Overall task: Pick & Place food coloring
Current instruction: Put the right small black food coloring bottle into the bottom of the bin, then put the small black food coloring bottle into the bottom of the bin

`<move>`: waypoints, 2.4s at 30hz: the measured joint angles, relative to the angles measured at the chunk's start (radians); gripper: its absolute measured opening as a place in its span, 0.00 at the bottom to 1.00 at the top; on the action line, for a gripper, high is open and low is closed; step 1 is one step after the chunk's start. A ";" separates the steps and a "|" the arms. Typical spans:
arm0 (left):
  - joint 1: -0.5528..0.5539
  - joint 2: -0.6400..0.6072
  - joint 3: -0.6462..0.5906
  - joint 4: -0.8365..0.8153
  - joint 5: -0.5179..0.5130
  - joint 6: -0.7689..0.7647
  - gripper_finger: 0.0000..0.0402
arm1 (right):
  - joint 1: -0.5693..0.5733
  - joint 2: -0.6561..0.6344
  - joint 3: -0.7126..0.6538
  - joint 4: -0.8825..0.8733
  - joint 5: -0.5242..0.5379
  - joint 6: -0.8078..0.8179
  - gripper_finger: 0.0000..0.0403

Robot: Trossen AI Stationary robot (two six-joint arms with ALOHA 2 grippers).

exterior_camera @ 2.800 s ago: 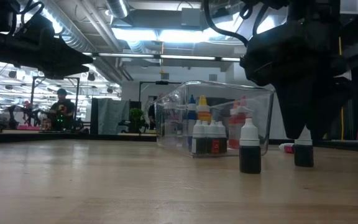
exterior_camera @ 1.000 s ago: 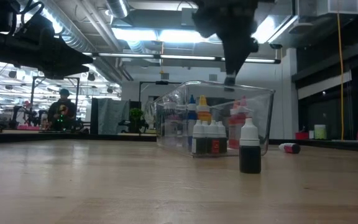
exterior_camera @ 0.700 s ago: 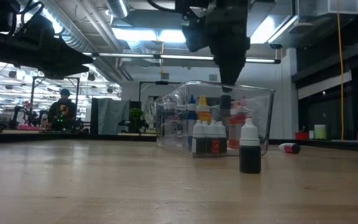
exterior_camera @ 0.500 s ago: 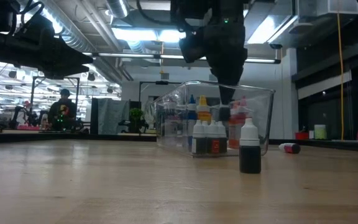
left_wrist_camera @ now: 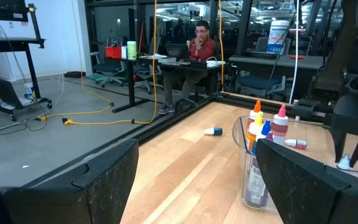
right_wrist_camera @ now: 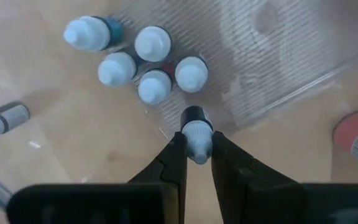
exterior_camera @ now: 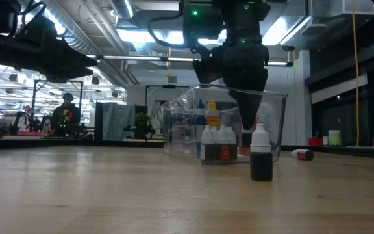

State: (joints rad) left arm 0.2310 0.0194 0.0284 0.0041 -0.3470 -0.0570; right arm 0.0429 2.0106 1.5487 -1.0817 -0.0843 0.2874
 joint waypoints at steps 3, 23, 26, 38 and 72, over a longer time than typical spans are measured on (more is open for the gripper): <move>0.000 0.000 0.000 0.000 0.000 0.000 0.80 | 0.000 0.000 0.000 0.021 -0.018 -0.014 0.14; 0.000 0.000 0.000 0.000 0.000 0.000 0.80 | -0.004 0.040 0.000 0.056 -0.056 -0.044 0.20; 0.000 0.000 0.000 0.000 0.000 0.000 0.80 | -0.006 0.040 0.000 0.059 -0.056 -0.033 0.25; 0.000 0.000 0.000 0.000 0.000 0.000 0.80 | -0.008 0.038 0.121 -0.064 -0.039 -0.030 0.38; 0.000 0.000 0.000 0.000 0.000 0.000 0.80 | 0.333 0.003 0.324 -0.086 0.098 1.070 0.84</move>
State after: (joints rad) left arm 0.2310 0.0194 0.0284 0.0041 -0.3470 -0.0570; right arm 0.3763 2.0136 1.8731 -1.1680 0.0133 1.3575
